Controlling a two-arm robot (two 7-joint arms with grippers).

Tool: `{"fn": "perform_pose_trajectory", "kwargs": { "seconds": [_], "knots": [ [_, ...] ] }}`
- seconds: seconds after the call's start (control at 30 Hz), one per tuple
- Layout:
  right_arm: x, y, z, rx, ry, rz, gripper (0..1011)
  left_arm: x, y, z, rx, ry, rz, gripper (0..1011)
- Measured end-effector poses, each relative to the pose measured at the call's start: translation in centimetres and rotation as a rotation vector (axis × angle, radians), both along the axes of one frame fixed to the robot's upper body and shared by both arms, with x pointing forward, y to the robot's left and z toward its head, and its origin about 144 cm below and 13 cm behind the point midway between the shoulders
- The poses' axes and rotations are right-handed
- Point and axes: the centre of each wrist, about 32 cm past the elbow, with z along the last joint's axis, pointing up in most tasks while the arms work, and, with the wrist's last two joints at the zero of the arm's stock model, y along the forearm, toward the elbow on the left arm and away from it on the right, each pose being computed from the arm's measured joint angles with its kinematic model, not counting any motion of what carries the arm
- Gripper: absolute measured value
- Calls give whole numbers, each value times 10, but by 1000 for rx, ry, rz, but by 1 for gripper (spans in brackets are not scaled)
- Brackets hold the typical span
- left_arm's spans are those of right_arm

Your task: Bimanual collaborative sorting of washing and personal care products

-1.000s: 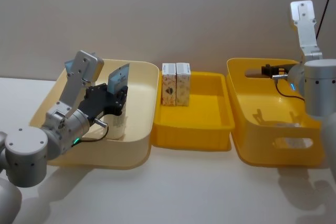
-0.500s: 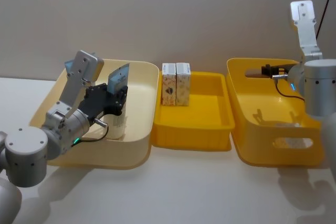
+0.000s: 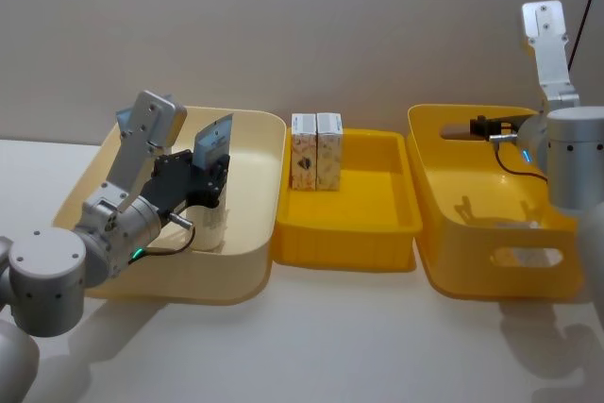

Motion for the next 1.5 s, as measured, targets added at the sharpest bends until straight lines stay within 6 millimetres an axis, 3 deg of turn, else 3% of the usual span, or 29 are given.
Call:
{"fn": "perform_pose_trajectory", "kwargs": {
  "seconds": [0.4,0.67,1.0,1.5],
  "knots": [
    [0,0,0,0,0,0,1001,4,1,3,5,-11,-1,245],
    [0,0,0,0,0,0,1001,18,5,18,25,-83,-14,245],
    [0,0,0,0,0,0,1001,38,7,51,46,-210,-40,245],
    [0,0,0,0,0,0,1001,62,2,116,13,-380,-91,245]
  ]
}}
